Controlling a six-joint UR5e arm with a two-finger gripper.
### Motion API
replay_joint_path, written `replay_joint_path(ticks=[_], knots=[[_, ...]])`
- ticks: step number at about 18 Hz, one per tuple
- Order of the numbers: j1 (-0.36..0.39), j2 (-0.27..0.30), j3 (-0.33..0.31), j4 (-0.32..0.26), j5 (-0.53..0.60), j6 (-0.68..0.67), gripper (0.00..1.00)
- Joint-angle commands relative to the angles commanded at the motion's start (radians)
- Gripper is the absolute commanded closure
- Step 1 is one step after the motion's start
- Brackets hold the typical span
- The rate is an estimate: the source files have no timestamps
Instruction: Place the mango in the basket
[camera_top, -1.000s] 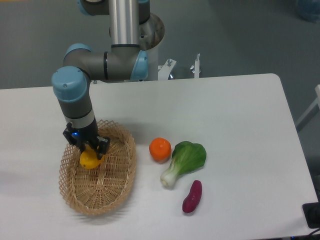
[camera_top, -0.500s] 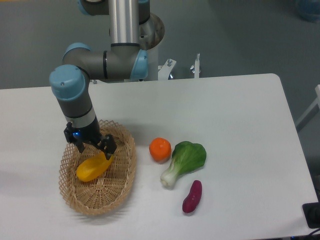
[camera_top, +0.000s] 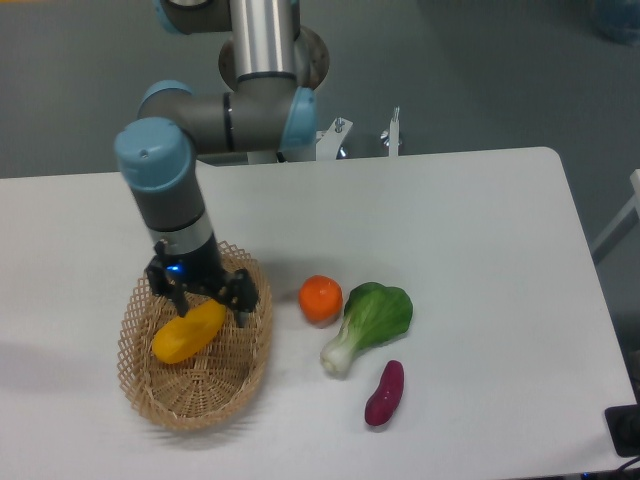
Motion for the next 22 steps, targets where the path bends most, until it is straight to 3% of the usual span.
replay_joint_path(ticks=[2,6,9,12,15,22], knots=[[0.025,0.009,-0.002,-0.021,0.002,0.048,0.0],[0.12,0.071,0.015,-0.222,-0.003,0.214,0.0],[0.192,0.103,0.046,-0.31,-0.015,0.383,0.0],[0.239,0.144,0.055,-0.325,-0.031,0.509,0.0],[0.299,0.184,0.063,-0.377,-0.051,0.643,0.0],[0.33,0.196,0.074,-0.388,-0.075,0.661,0.0]])
